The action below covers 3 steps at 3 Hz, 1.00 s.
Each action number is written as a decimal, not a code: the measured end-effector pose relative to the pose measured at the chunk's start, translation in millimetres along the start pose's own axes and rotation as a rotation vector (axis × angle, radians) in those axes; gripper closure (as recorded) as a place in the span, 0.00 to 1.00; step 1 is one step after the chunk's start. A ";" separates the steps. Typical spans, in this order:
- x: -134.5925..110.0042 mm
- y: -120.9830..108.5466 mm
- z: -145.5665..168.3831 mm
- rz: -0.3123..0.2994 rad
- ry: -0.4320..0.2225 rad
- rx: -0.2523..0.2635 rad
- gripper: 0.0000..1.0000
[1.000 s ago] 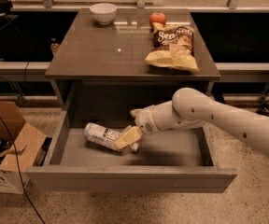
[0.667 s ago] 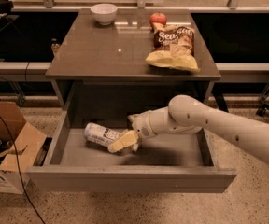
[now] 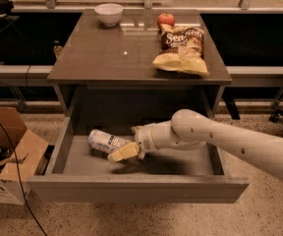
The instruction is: Pick blue plastic bottle from top drawer and place on counter
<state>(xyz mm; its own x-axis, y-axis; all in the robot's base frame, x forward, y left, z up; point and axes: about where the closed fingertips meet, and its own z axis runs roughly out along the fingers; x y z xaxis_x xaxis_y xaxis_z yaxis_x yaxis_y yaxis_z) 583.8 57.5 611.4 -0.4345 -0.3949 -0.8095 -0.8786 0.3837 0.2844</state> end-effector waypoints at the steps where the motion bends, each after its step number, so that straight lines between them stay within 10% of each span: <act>1: -0.3 1.8 -4.1 0.012 0.002 0.033 0.38; 3: -20.2 16.4 -34.4 -0.022 -0.015 0.086 0.92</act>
Offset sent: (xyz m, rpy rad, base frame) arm -0.0093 -0.0164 0.0302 -0.0378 -0.0519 -0.0850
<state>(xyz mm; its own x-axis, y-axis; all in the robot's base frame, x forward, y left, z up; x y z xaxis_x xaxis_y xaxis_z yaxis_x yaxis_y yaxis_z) 571.4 43.1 650.1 -0.4116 -0.3921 -0.8227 -0.8675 0.4453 0.2218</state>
